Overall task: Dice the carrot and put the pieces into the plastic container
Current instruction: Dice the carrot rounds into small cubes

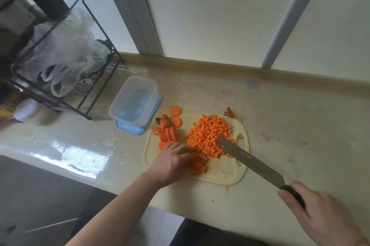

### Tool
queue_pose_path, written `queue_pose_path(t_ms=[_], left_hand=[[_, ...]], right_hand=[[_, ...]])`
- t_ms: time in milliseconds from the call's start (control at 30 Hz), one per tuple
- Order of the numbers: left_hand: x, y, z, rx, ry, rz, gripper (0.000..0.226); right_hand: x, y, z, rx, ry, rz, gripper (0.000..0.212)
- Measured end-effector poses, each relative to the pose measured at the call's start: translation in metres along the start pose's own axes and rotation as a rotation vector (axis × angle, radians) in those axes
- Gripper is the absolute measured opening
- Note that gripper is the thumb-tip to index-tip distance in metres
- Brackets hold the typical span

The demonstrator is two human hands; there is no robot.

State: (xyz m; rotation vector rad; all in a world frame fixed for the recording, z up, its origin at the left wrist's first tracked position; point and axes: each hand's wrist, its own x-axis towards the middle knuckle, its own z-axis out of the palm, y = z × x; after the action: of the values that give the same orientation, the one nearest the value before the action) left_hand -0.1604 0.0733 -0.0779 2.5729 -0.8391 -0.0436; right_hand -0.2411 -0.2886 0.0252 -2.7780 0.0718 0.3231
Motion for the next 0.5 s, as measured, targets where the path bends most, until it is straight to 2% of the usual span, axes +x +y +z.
queue_pose_path(t_ms=[67,167,267,500], left_hand=[[0.001,0.000,0.000,-0.006,-0.013,0.009,0.038],[0.002,-0.001,0.000,-0.007,-0.063,0.086,0.029],[0.003,-0.003,0.000,0.003,-0.054,0.132,0.041],[0.005,-0.006,0.001,0.030,-0.050,0.097,0.013]], right_hand=[[-0.006,-0.003,-0.001,0.007,0.003,0.025,0.054],[-0.012,-0.008,-0.002,0.020,0.000,0.052,0.065],[-0.018,-0.010,-0.002,0.034,0.005,0.058,0.068],[-0.022,-0.011,0.003,0.031,0.032,0.051,0.060]])
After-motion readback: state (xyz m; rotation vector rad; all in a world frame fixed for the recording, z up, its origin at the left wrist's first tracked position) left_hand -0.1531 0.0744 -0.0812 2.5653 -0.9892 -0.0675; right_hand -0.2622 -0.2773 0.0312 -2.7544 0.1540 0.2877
